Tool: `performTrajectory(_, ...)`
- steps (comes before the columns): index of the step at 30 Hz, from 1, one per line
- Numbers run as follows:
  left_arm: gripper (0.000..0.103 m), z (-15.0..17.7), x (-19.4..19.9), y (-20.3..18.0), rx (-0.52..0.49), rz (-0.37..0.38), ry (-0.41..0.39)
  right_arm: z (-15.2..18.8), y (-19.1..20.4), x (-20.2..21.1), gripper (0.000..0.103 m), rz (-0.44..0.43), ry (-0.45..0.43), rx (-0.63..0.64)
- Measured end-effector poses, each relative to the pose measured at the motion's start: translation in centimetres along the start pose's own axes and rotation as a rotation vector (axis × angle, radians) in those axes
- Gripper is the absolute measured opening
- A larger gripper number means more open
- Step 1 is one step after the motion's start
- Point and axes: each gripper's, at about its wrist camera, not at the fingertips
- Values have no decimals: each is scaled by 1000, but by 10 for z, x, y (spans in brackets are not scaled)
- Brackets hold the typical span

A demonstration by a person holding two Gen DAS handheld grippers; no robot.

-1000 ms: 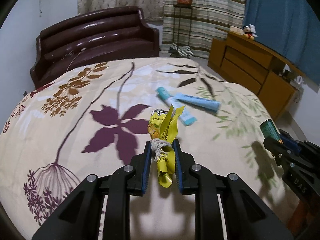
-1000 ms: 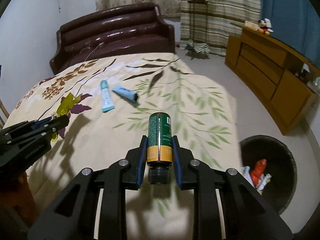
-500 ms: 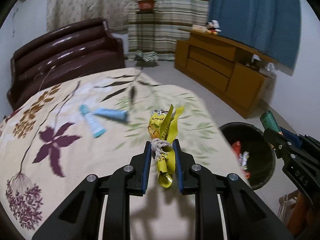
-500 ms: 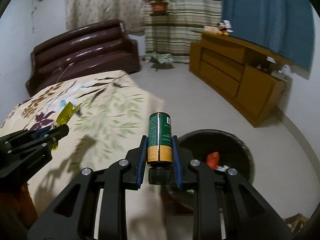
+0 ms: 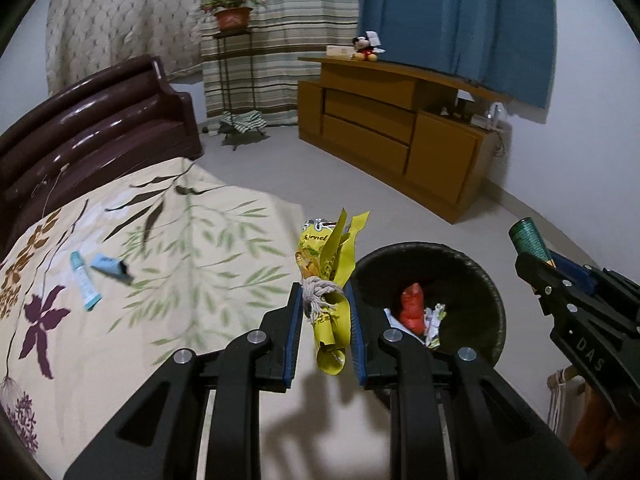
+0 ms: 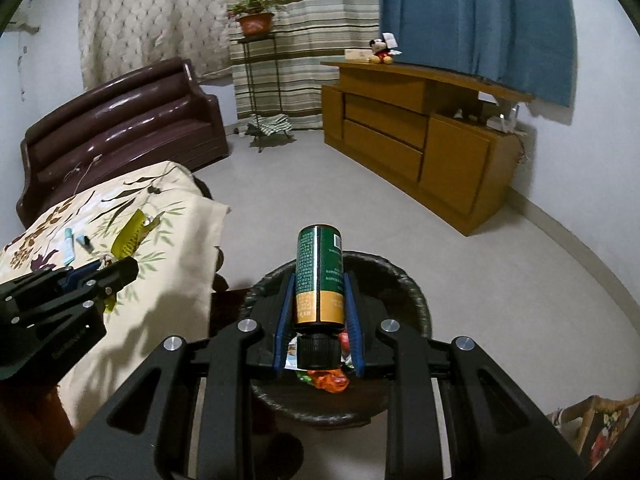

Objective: Collect trash
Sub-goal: 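Carry the yellow wrapper and green can over the bin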

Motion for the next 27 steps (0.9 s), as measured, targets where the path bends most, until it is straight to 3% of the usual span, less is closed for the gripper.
performTrajectory(27, 22, -23, -55, -45, -52, -9, 43, -9, -27, -40, 23, 39, 5, -41)
Point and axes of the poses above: each gripper's, at about its wrist camera, not at the fingertips, and x roughly against the way its jaws point, y to its left, z to its underside, and after that the axes turned 1 degree about y, right-handed
